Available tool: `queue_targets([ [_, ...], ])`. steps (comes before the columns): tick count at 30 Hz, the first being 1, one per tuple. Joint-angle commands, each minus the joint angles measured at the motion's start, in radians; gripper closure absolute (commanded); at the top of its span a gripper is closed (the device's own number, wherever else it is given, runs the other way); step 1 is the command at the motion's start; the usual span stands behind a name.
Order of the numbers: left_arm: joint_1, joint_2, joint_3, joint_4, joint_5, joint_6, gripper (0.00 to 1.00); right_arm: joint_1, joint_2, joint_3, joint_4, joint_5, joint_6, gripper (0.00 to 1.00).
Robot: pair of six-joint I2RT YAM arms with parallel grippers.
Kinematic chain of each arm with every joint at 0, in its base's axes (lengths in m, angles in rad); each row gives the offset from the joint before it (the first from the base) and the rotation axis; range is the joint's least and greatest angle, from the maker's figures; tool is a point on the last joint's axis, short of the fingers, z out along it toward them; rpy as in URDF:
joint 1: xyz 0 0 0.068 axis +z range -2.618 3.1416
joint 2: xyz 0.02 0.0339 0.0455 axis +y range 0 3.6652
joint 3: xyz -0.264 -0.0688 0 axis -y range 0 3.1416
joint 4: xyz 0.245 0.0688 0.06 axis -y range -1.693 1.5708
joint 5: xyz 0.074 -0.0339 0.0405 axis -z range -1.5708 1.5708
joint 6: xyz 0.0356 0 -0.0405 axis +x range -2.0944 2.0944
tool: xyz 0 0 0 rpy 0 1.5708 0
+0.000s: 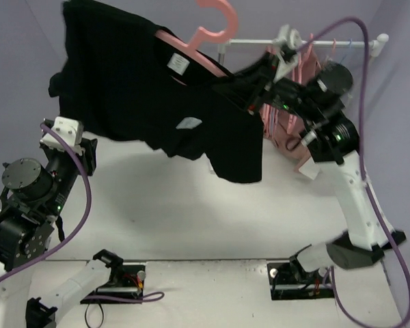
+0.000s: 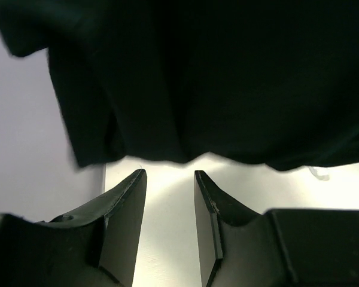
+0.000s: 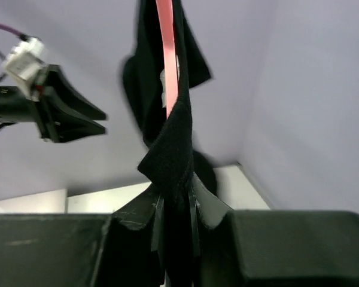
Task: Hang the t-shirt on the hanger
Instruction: Place the hanger at the clothesline.
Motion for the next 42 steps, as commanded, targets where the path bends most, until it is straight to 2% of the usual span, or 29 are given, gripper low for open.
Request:
queue_targets([
  [1,0.007,0.003,0.019,0.052,0.012,-0.014,0.67,-0.1,-0.152,-0.204,0.17,0.171,0.026,1.0],
  [6,0.007,0.015,-0.001,0.048,0.031,-0.017,0.67,-0.152,-0.281,-0.414,0.129,0.276,-0.004,1.0],
  [8,0.007,0.017,-0.013,0.049,0.034,-0.019,0.67,-0.176,-0.335,-0.47,0.033,0.379,-0.052,1.0],
  [11,0.007,0.027,-0.026,0.051,0.049,-0.027,0.67,-0.181,-0.396,-0.512,-0.118,0.515,-0.151,1.0],
  [15,0.008,0.052,-0.032,0.053,0.076,-0.044,0.67,-0.181,-0.458,-0.541,-0.234,0.691,-0.202,1.0],
  [21,0.008,0.085,-0.041,0.064,0.112,-0.068,0.67,-0.181,-0.448,-0.506,-0.425,0.838,-0.238,1.0],
  [27,0.007,0.092,-0.062,0.07,0.136,-0.085,0.67,-0.182,-0.416,-0.55,-0.445,0.937,-0.178,1.0],
  [31,0.007,0.09,-0.094,0.077,0.144,-0.093,0.67,-0.183,-0.347,-0.541,-0.391,0.94,-0.185,1.0],
  [42,0.008,0.083,-0.144,0.083,0.149,-0.091,0.67,-0.183,-0.105,-0.308,-0.184,0.893,-0.138,1.0],
])
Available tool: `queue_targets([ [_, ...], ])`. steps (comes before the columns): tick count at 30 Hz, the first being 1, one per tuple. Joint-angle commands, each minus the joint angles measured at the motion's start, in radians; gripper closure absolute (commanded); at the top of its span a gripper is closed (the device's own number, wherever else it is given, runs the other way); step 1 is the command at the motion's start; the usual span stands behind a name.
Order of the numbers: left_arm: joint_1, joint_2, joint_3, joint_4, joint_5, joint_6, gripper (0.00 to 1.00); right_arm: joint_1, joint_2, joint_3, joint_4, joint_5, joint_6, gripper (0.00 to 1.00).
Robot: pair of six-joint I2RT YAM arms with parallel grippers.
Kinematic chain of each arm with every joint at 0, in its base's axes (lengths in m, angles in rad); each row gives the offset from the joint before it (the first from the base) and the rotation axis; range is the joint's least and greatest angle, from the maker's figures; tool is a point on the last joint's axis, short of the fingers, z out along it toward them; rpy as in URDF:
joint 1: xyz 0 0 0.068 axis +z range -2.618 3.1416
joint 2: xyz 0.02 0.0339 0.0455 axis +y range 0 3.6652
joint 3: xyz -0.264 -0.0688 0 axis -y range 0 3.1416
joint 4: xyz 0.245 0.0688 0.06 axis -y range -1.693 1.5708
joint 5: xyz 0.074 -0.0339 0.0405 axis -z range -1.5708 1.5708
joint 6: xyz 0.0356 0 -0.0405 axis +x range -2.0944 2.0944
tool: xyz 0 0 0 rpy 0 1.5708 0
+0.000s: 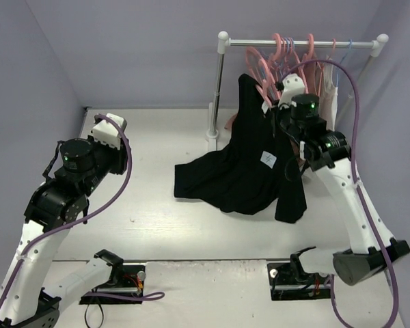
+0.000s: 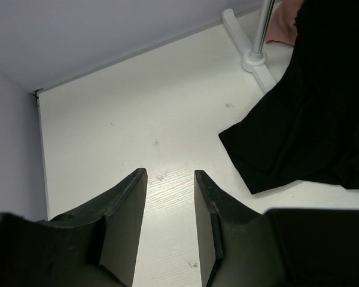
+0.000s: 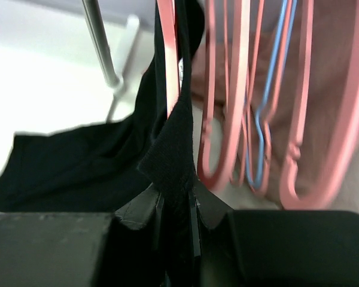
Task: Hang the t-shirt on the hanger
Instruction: Place the hanger at the clothesline.
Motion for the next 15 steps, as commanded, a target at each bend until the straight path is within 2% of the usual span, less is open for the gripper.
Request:
queue_targets([
  [1,0.008,-0.005,0.021,0.072,0.004,-0.004,0.67,-0.008,0.062,0.145,0.281,0.018,0.035,1.0],
  [9,0.008,0.0,-0.005,0.076,0.003,0.002,0.67,-0.039,0.26,0.339,0.328,0.031,0.044,1.0],
  [15,0.008,-0.019,-0.047,0.094,0.021,-0.003,0.67,-0.052,0.374,0.38,0.376,-0.009,0.083,1.0],
])
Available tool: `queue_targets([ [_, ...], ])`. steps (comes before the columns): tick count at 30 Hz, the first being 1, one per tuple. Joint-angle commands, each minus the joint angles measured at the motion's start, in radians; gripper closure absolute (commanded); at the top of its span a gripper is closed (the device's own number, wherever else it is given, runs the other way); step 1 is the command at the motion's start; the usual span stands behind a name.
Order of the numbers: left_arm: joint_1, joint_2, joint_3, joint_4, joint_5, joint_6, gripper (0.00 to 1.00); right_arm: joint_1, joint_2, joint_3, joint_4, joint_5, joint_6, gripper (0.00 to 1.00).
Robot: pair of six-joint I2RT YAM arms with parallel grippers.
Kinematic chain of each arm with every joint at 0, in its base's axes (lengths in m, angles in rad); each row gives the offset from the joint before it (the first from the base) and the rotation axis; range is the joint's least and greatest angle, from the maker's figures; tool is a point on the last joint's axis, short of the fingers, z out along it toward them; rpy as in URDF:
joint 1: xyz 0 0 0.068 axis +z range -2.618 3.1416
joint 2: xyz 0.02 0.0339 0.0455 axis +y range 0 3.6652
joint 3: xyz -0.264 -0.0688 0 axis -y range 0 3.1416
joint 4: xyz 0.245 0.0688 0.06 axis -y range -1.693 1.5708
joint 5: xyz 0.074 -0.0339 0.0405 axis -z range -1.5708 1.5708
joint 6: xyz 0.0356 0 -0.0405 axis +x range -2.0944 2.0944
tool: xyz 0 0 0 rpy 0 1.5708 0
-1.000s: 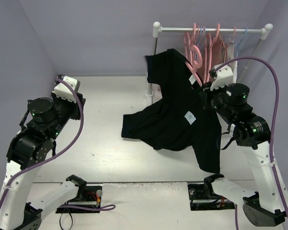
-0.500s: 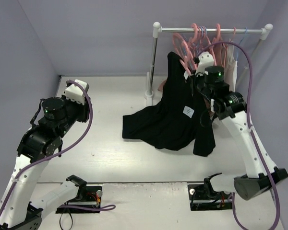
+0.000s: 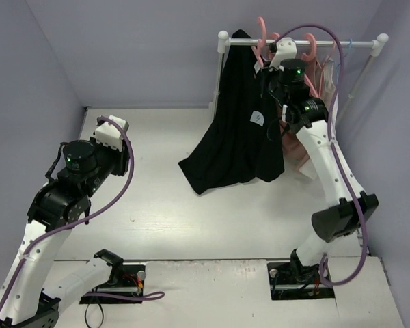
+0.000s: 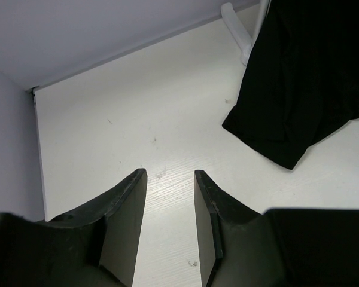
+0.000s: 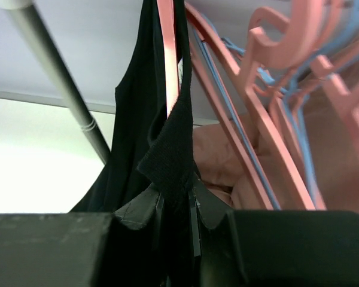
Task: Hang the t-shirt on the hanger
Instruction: Place the hanger at the clothesline.
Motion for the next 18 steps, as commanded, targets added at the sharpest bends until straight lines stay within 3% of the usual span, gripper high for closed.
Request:
queue_targets([
  [1,0.008,-0.009,-0.017,0.075,0.018,-0.006,0.67,-0.011,0.049,0.06,0.184,-0.016,0.045,1.0],
  [11,0.008,-0.027,-0.07,0.073,0.015,0.001,0.67,-0.011,0.009,-0.179,0.269,-0.056,0.106,0.99],
  [12,0.008,-0.026,-0.069,0.073,0.015,-0.001,0.67,-0.011,-0.007,-0.198,0.277,-0.058,0.105,0.89],
  [14,0.008,-0.022,-0.063,0.074,0.015,-0.006,0.67,-0.011,-0.039,-0.215,0.279,-0.087,0.094,0.52],
  [15,0.008,-0.02,-0.06,0.075,0.013,-0.007,0.67,-0.011,-0.056,-0.217,0.279,-0.105,0.088,0.39],
  [18,0.008,-0.019,-0.047,0.072,-0.008,-0.021,0.65,-0.011,-0.152,-0.236,0.279,-0.117,0.062,0.07],
])
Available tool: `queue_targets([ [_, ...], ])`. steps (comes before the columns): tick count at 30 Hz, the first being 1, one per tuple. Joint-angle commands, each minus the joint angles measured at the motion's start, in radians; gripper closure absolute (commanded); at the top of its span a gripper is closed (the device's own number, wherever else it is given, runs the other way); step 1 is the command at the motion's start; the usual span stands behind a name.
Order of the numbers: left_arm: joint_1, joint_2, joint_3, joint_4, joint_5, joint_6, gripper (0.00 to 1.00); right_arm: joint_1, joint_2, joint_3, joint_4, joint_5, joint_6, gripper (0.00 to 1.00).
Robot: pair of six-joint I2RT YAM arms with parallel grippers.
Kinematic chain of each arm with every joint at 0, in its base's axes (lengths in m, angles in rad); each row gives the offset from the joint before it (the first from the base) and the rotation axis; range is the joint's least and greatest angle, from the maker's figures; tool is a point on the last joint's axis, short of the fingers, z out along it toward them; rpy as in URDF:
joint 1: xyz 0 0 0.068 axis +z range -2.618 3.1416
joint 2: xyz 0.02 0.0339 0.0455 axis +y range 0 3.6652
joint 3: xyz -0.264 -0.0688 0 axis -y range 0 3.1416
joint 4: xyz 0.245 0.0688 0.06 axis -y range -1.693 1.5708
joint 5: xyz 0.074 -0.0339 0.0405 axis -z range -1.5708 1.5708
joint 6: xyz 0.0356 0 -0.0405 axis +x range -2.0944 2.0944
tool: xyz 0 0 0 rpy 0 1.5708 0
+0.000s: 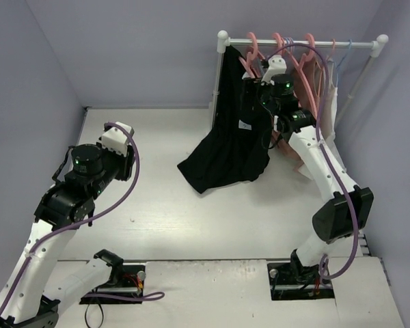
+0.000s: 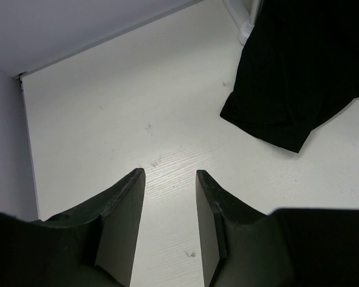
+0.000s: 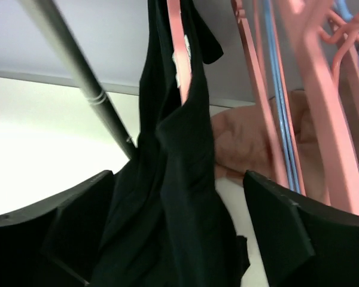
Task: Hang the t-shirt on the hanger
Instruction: Place the hanger at the clothesline, then reset both arms
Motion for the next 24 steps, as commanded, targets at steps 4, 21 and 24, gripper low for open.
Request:
queue_targets([
  [4,0.008,-0.009,0.064,0.039,-0.066,-0.05,0.62,-0.006,-0.396,-0.1,0.09,-0.019,-0.062,0.0],
  [21,0.006,-0.382,-0.141,-0.065,-0.206,-0.065,0.31,-0.006,-1.436,-0.776,-0.107,0.119,-0.016,0.0],
  [24,0.006,-0.427,-0.199,-0.059,-0.217,-0.086,0.31,-0.006,-1.483,-0.819,-0.109,0.136,-0.007,0.0],
])
